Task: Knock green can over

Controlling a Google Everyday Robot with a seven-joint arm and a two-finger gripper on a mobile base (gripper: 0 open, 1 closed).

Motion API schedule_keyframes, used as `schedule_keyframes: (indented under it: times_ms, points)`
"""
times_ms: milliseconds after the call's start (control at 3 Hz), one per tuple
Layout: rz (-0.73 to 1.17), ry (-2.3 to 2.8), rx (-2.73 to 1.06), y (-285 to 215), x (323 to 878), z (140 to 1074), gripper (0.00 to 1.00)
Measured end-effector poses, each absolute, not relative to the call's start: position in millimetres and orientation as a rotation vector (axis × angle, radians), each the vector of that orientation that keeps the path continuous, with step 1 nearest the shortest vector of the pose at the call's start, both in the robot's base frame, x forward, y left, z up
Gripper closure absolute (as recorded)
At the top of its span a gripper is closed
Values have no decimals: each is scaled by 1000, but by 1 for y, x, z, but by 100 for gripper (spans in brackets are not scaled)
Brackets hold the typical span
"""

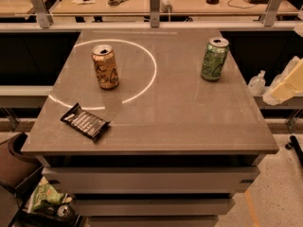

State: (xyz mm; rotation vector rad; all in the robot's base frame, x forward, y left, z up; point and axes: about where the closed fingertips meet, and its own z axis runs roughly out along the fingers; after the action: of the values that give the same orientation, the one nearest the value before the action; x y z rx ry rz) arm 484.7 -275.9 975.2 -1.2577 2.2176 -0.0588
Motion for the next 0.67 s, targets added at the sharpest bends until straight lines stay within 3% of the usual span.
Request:
schedule_keyframes:
  times_ms: [667]
  points:
    - [-7, 2047, -976, -303, 529, 961, 0]
